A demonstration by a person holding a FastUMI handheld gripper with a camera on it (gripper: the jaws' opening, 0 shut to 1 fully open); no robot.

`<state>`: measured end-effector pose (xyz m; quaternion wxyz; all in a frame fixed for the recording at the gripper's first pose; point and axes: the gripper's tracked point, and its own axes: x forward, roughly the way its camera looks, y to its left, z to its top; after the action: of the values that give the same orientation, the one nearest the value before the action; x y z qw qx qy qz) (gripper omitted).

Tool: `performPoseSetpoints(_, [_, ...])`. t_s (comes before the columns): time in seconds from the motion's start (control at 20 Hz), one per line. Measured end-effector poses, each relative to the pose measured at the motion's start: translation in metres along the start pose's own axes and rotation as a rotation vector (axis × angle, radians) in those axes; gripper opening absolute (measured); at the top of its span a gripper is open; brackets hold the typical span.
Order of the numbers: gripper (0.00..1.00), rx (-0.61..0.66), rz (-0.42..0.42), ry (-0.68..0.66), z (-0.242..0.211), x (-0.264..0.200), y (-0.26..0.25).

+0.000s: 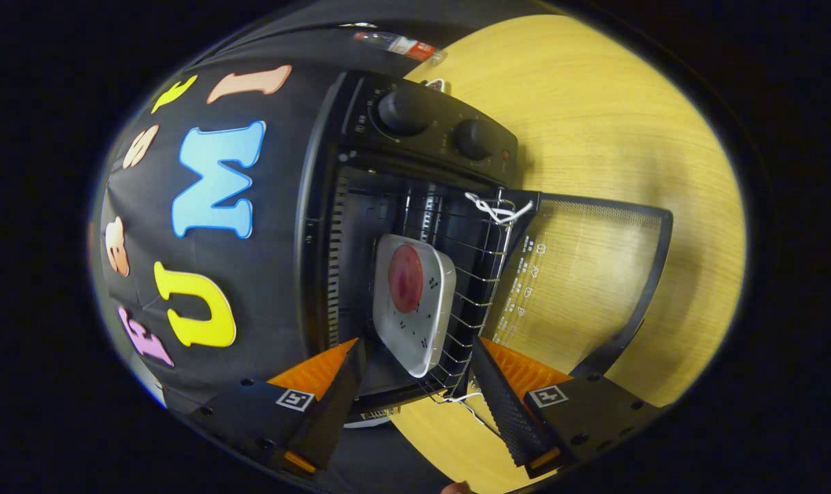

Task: Open the toaster oven, put the food inside, and close the toaster oven door.

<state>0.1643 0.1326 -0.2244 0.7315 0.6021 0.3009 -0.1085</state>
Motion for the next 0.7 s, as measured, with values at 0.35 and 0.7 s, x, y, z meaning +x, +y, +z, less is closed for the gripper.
performPoseSetpoints(0.35, [0.97,-0.502,-0.011,0.097,-0.032,-0.054,-0.020])
performPoseSetpoints(0.7, [0.98,-0.790,-0.062,0.174,-0.053,-0.086,-0.059])
